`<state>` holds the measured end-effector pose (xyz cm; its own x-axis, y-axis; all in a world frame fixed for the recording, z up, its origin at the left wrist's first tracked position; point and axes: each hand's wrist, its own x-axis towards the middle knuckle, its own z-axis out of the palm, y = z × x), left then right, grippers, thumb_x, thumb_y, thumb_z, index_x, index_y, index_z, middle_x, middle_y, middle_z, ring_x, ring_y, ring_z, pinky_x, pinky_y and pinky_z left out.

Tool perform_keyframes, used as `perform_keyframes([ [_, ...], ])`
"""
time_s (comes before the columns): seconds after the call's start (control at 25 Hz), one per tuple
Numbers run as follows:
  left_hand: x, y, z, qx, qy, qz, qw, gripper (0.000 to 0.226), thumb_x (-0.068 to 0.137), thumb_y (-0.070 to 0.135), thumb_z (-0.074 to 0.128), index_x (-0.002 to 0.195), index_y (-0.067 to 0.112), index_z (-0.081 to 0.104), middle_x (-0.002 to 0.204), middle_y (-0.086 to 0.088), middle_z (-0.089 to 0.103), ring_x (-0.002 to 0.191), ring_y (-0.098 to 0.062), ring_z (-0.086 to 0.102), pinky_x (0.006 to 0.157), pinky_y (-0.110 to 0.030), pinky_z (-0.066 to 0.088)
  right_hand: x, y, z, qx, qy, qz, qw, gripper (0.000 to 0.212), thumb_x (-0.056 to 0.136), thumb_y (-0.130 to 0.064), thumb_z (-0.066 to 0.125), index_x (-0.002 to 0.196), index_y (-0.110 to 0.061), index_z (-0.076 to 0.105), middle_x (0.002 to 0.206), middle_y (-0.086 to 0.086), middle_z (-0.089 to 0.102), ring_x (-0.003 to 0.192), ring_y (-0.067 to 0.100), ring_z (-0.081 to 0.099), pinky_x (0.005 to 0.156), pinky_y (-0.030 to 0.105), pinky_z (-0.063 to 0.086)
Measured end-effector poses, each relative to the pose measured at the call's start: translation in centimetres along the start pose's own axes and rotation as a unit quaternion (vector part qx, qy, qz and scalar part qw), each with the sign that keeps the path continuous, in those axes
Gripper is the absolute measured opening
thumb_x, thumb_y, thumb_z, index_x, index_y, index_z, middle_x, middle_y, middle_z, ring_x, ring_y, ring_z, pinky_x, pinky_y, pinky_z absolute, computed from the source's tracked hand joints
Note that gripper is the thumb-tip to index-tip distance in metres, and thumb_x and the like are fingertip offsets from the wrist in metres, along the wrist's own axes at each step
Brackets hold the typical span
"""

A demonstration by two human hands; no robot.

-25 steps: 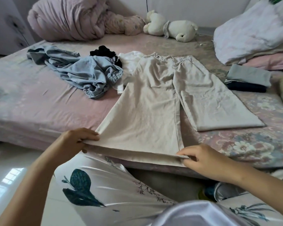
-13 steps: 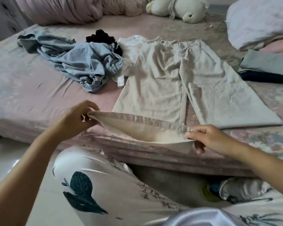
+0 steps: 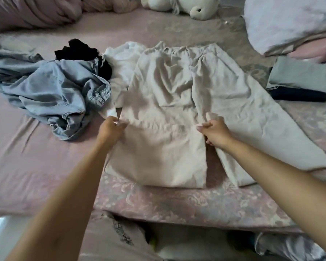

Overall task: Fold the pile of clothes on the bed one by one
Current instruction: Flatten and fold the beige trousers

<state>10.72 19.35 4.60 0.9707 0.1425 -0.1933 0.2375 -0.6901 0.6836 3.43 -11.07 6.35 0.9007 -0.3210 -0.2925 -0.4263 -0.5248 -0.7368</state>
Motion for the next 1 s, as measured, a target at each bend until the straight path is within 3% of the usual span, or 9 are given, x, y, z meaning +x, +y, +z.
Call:
perform_keyframes([
  [0.12,0.1,0.4,0.3,0.024,0.084,0.095,0.992,0.026,0.093,0.017,0.056,0.114,0.003,0.06,0.108,-0.019,0.064,0.103,-0.031,0.058,0.08,-0.031,0.04,0.9,0.4,0.9,-0.051,0.105,-0.031,0.993,0.019,0.086,-0.009,0.06,0.102,0.0,0.063,0.093,0.012,0.063,0.093,0.027,0.061,0.073,0.028,0.04],
  [0.28,1.8,0.9,1.1,-0.017,0.129,0.145,0.981,0.02,0.095,0.014,0.049,0.11,0.002,0.057,0.099,-0.012,0.061,0.091,-0.023,0.055,0.073,-0.026,0.034,1.4,0.0,1.4,-0.023,0.179,-0.086,0.98,0.019,0.089,-0.004,0.05,0.105,-0.013,0.051,0.097,0.011,0.062,0.09,0.029,0.059,0.072,0.032,0.04],
  [0.4,2.4,0.6,2.2,0.025,0.11,0.127,0.985,0.026,0.096,0.013,0.044,0.119,0.003,0.05,0.116,-0.022,0.057,0.106,-0.036,0.054,0.082,-0.039,0.039,1.7,0.6,2.3,-0.092,0.149,-0.082,0.981,0.023,0.089,-0.002,0.045,0.11,-0.013,0.047,0.099,0.012,0.063,0.088,0.034,0.06,0.071,0.042,0.047],
  [0.52,1.9,0.9,2.4,0.052,0.132,0.101,0.985,0.031,0.099,0.017,0.039,0.128,0.009,0.044,0.126,-0.019,0.05,0.108,-0.038,0.05,0.083,-0.045,0.039,1.8,0.9,2.2,-0.015,0.173,-0.109,0.979,0.019,0.089,0.0,0.043,0.101,-0.012,0.051,0.097,0.009,0.058,0.08,0.036,0.061,0.069,0.052,0.05],
  [0.64,1.2,1.2,2.5,0.148,0.104,0.117,0.977,0.042,0.096,0.019,0.045,0.135,0.007,0.039,0.129,-0.023,0.043,0.111,-0.045,0.048,0.083,-0.054,0.042,0.7,0.3,2.3,-0.072,0.132,-0.145,0.978,0.035,0.089,-0.001,0.049,0.123,-0.008,0.053,0.13,0.017,0.043,0.106,0.035,0.055,0.086,0.046,0.049],
  [0.72,-0.2,1.4,2.8,0.216,0.12,0.205,0.947,0.053,0.095,0.029,0.046,0.142,0.005,0.036,0.138,-0.025,0.039,0.121,-0.046,0.043,0.09,-0.058,0.04,-2.3,0.3,3.5,-0.169,0.135,-0.232,0.948,0.041,0.09,-0.01,0.046,0.131,-0.003,0.051,0.145,0.023,0.034,0.123,0.037,0.048,0.094,0.041,0.046],
  [0.8,-3.4,1.2,4.1,0.256,0.03,0.311,0.915,0.065,0.094,0.051,0.029,0.15,0.018,0.023,0.156,-0.012,0.02,0.142,-0.037,0.02,0.108,-0.061,0.019,-6.3,2.0,5.6,-0.26,0.13,-0.326,0.9,0.048,0.091,-0.026,0.04,0.129,-0.001,0.054,0.142,0.024,0.042,0.127,0.037,0.047,0.099,0.044,0.043],
  [0.88,-6.6,-0.2,5.9,0.296,-0.078,0.35,0.885,0.072,0.085,0.072,0.0,0.149,0.037,0.005,0.156,0.008,-0.005,0.146,-0.023,-0.005,0.11,-0.061,-0.003,-8.9,4.4,7.4,-0.342,0.076,-0.337,0.874,0.056,0.093,-0.041,0.035,0.133,-0.004,0.051,0.14,0.019,0.048,0.13,0.035,0.045,0.105,0.046,0.039],
  [1.0,-7.8,-2.0,7.4,0.353,-0.103,0.331,0.869,0.081,0.074,0.078,-0.019,0.145,0.041,-0.004,0.153,0.014,-0.011,0.146,-0.022,-0.005,0.11,-0.064,-0.006,-8.9,6.3,7.9,-0.401,0.022,-0.323,0.857,0.062,0.099,-0.052,0.017,0.141,-0.012,0.039,0.145,0.014,0.043,0.135,0.033,0.038,0.109,0.046,0.025],
])
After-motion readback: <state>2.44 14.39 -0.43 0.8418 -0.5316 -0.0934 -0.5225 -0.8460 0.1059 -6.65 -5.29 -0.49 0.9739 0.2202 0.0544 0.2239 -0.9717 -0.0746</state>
